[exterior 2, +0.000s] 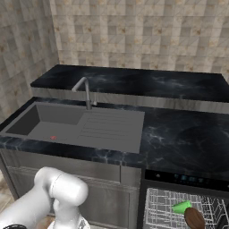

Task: Pick up the cup and bowl from the counter, place them in the dishwasher, and close the dishwasher door.

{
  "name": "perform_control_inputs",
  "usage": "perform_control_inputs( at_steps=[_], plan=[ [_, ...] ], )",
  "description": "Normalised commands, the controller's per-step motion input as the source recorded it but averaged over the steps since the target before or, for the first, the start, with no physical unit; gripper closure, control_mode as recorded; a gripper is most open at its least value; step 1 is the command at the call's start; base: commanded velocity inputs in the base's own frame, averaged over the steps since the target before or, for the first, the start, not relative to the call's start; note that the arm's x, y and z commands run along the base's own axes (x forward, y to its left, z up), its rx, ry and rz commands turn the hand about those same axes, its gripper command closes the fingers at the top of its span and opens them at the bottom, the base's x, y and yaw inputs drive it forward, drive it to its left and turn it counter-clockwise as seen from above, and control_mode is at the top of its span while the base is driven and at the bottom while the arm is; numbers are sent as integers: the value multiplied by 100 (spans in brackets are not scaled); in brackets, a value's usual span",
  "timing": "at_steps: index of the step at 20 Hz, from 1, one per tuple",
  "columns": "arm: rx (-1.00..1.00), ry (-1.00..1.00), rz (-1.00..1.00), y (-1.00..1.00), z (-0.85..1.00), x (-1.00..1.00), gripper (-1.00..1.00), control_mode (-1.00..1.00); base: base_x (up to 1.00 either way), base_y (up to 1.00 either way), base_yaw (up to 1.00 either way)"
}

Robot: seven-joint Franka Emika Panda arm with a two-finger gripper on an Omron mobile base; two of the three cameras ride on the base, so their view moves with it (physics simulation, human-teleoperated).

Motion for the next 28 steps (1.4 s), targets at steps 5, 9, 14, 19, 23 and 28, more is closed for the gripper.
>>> perform_control_inputs(
  at_steps=[5,9,14,19,23,28],
  plan=[
    [5,-4,-4,0,-20,-6,-100,-100,0,0,0],
    [0,-2,-2,0,-24,-13,-100,-100,0,0,0],
    [0,-1,0,-1,-39,-18,-100,-100,0,0,0],
    [0,0,0,-5,-52,-6,-100,-100,0,0,0],
    [0,-2,0,-19,-43,-5,-100,-100,0,0,0],
    [0,-4,0,-44,-27,-11,-100,-100,0,0,0]
  ],
)
